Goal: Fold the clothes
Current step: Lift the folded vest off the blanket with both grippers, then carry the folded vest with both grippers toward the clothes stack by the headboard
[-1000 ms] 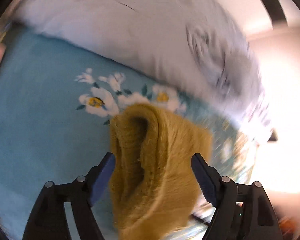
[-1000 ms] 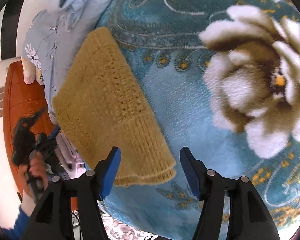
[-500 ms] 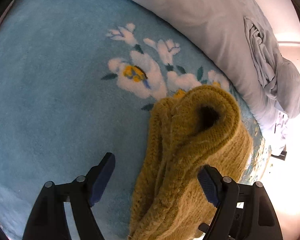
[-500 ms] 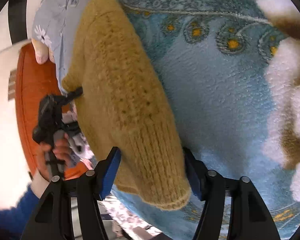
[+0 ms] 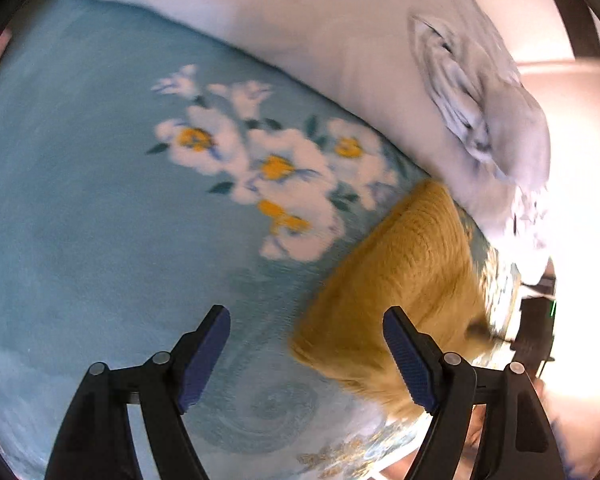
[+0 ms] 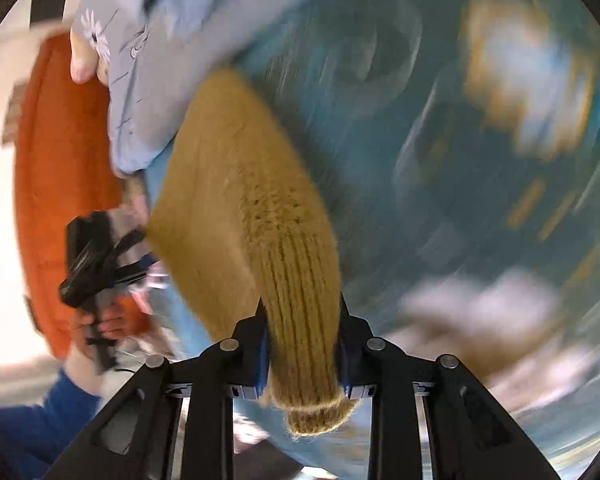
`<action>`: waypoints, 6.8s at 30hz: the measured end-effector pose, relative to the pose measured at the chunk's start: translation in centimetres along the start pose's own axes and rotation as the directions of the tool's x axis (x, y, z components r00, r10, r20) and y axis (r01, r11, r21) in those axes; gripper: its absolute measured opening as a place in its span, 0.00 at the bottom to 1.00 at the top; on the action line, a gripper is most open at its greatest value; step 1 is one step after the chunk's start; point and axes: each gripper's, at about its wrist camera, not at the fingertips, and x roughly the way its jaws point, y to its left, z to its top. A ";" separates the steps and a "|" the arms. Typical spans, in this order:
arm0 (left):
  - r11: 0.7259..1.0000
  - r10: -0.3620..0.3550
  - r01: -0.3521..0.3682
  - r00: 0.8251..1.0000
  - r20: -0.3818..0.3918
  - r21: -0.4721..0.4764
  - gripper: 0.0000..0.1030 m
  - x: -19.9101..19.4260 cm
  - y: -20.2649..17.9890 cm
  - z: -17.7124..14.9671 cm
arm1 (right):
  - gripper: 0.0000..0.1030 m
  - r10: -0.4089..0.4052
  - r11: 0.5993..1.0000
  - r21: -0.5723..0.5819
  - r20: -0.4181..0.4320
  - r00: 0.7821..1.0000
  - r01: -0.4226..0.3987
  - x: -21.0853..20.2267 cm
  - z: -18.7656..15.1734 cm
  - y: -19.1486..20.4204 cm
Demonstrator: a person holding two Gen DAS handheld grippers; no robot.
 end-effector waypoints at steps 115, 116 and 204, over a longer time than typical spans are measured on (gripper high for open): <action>0.965 -0.247 0.249 0.746 0.618 0.085 0.32 -39.0 5.5 -26.6 | 0.38 0.225 0.718 -0.669 -0.037 0.974 -0.192 -8.0 -18.3 44.1; 0.964 -0.249 0.253 0.745 0.619 0.083 0.32 -39.1 5.8 -26.4 | 0.38 0.219 0.712 -0.676 -0.041 0.975 -0.189 -7.9 -18.2 44.5; 0.991 0.082 -0.128 0.851 0.519 0.052 0.64 -56.3 34.7 -6.3 | 0.45 -0.130 0.780 -0.589 0.178 0.975 0.211 20.6 -6.5 71.6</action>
